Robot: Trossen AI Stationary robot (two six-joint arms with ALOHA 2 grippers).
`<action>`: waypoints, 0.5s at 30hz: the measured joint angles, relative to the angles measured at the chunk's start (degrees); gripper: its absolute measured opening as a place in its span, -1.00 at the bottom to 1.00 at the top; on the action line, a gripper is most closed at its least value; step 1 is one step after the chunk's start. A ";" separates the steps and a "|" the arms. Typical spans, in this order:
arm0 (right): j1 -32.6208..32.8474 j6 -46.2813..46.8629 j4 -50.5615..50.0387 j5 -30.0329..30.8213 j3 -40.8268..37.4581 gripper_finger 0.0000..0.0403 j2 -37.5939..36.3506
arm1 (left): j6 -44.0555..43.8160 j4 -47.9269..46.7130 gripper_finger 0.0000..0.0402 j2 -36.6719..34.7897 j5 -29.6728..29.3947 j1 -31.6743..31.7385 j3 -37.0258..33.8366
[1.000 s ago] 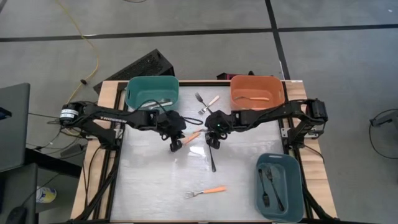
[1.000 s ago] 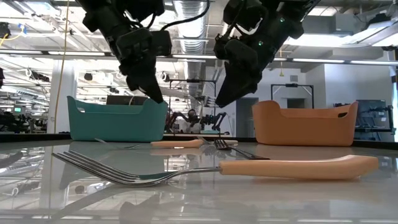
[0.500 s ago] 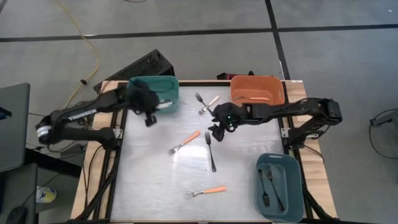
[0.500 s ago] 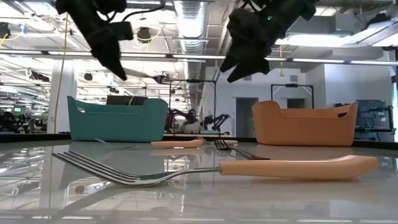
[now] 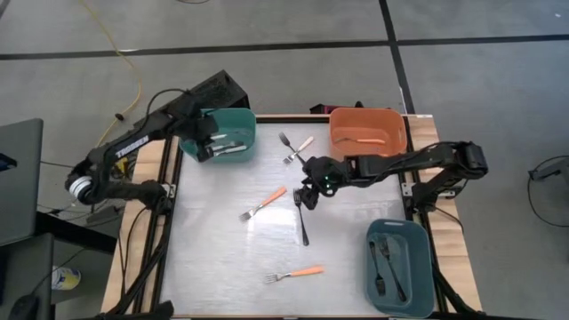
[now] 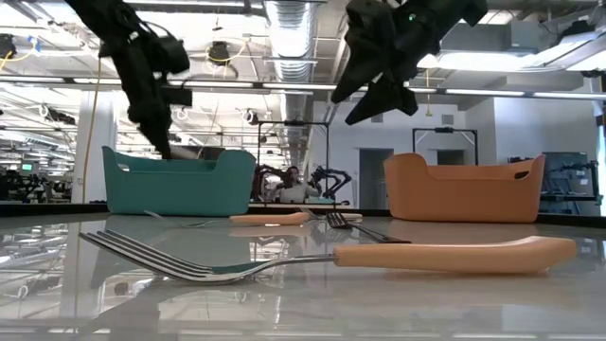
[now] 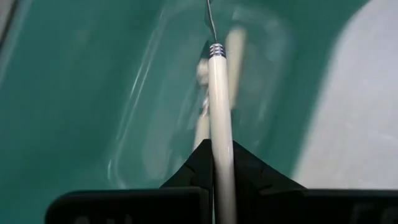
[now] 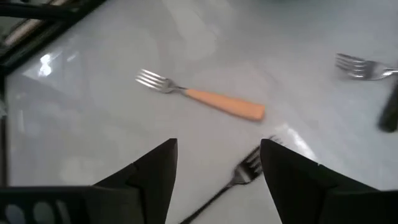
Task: Sort silverware by color (type)
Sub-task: Put the bottom white fork into the green bin
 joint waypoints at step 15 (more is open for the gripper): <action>6.68 1.19 -5.02 -0.02 0.02 0.26 -0.02 | 6.02 3.29 -0.52 8.45 -13.56 1.61 0.00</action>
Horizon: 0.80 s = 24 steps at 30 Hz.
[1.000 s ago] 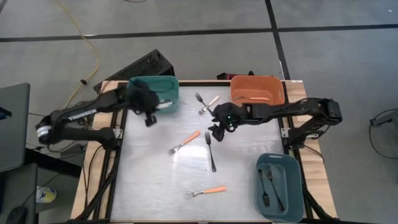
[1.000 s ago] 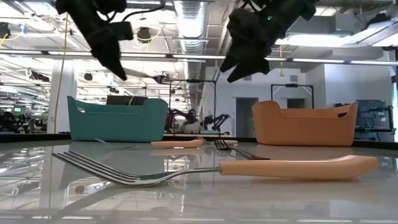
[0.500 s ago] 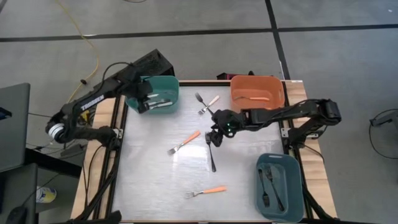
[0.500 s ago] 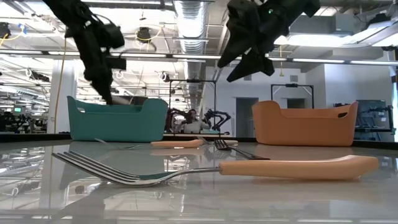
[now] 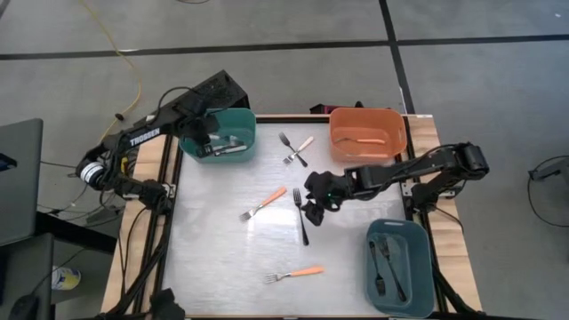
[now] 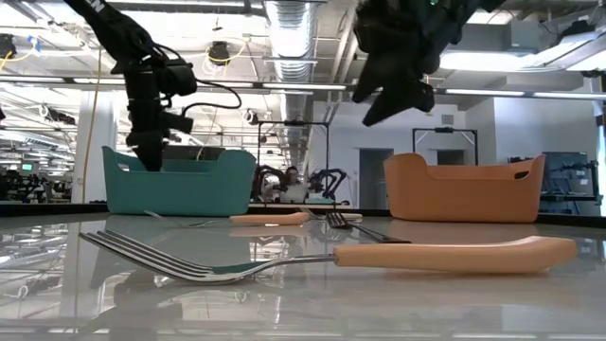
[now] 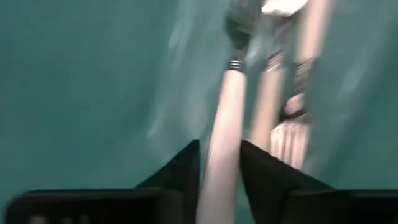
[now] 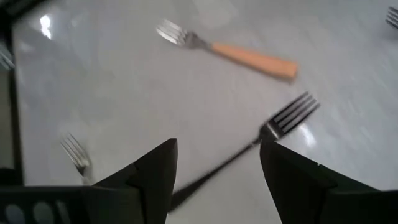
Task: Sort silverware by color (type)
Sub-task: Put the bottom white fork into the green bin, then put the top orange fork into the orange bin
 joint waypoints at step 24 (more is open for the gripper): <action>-12.31 -46.70 16.18 -13.53 -0.02 0.26 5.52 | -61.27 8.62 0.01 -25.27 12.40 -35.85 -0.96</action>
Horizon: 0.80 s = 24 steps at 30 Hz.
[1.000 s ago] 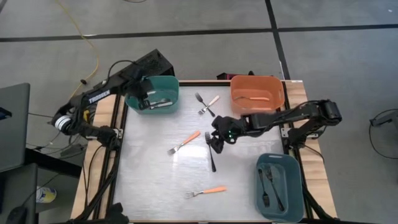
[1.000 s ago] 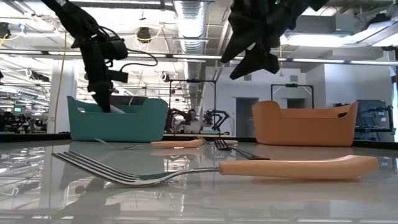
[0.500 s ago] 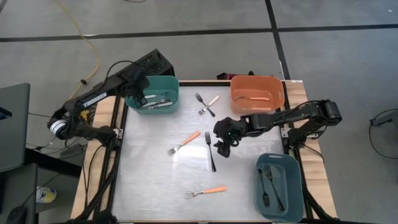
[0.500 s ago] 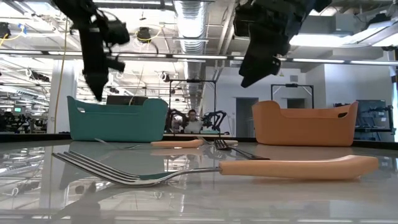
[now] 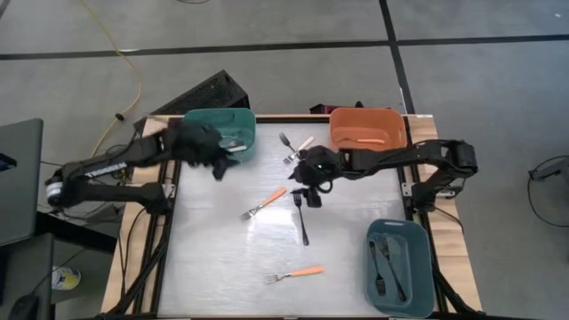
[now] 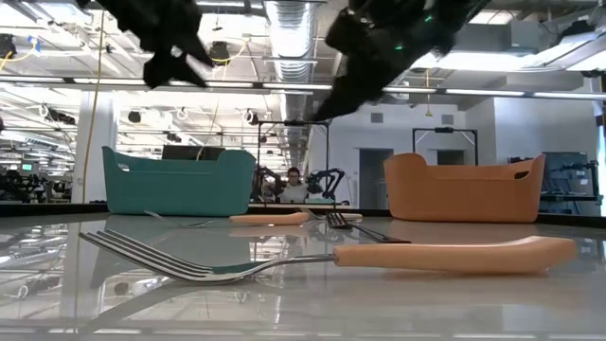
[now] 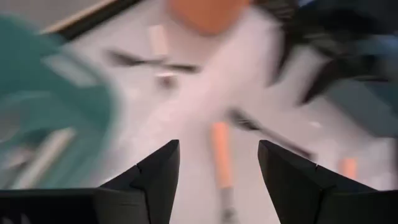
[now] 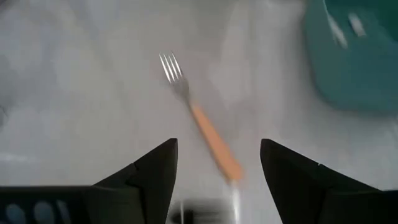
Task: Sort silverware by color (type)
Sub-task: Put the top orange fork into the orange bin
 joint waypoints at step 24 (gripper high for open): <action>2.42 -8.37 -1.50 -2.88 22.81 0.09 32.43 | -16.02 13.93 -0.08 2.00 -27.10 -35.77 -4.26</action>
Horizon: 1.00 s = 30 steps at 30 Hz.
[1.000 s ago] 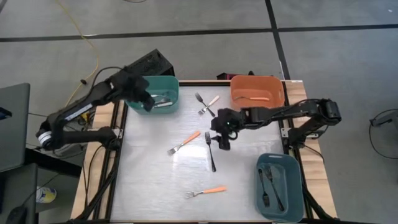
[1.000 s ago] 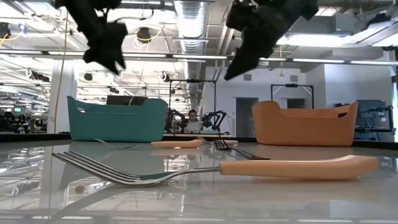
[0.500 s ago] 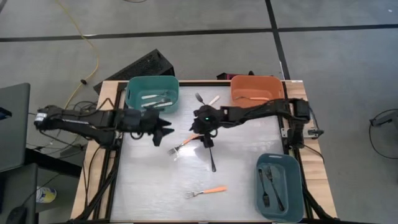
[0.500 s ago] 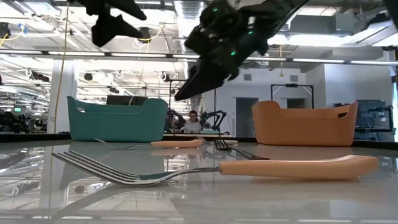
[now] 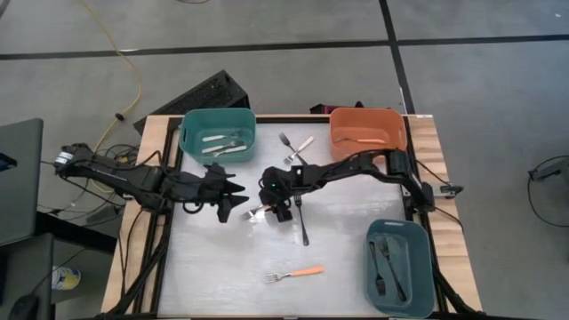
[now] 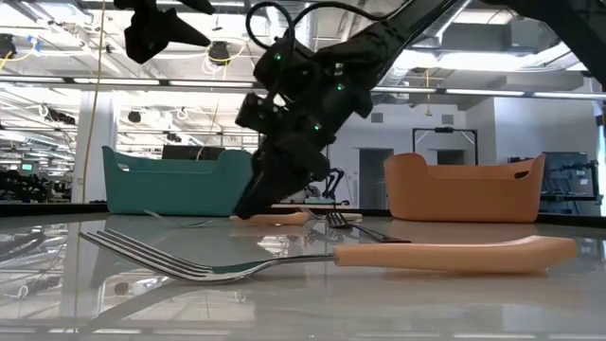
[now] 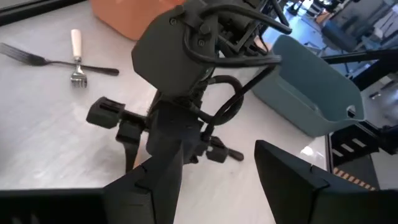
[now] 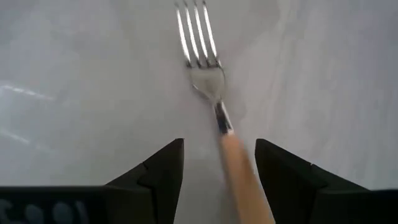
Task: Sort silverware by color (type)
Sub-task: Put the top orange fork into the orange bin
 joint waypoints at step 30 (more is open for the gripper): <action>9.74 34.62 -17.63 19.47 -0.56 -0.66 -11.33 | 36.18 13.10 -0.08 0.26 32.69 27.99 4.22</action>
